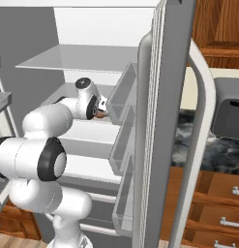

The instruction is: Grab the onions from the fridge, place them in the blender, close the lid, and turn on the blender to create a marinade.

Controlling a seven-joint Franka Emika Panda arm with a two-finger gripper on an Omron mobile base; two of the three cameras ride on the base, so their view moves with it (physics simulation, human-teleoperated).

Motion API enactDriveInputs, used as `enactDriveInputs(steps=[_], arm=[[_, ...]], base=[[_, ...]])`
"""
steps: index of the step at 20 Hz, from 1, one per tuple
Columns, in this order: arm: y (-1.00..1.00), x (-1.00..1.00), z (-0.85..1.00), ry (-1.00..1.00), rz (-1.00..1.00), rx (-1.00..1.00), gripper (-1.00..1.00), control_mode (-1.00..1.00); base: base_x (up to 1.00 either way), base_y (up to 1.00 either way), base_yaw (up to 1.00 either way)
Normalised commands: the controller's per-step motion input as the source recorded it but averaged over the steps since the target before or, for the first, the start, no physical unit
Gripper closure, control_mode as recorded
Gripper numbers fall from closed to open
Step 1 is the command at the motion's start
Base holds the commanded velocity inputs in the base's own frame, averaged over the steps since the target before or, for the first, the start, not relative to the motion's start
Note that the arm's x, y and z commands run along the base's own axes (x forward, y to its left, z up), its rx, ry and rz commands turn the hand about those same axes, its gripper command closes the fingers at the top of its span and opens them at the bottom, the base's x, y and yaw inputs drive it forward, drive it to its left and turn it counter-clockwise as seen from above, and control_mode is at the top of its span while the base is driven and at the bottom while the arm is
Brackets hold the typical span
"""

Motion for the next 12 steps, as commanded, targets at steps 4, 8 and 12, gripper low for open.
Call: enactDriveInputs(steps=[4, 8, 12], arm=[[-0.25, -1.0, 0.8, -0.11, -0.06, 0.04, 1.0, -1.0], [-0.12, -1.0, 0.98, 0.0, -0.04, 0.08, 1.0, -1.0], [0.0, -1.0, 0.67, 0.01, -0.02, 0.1, 1.0, -1.0]], base=[[0.0, 0.0, 0.0], [0.0, 0.0, 0.0], [0.0, 0.0, 0.0]])
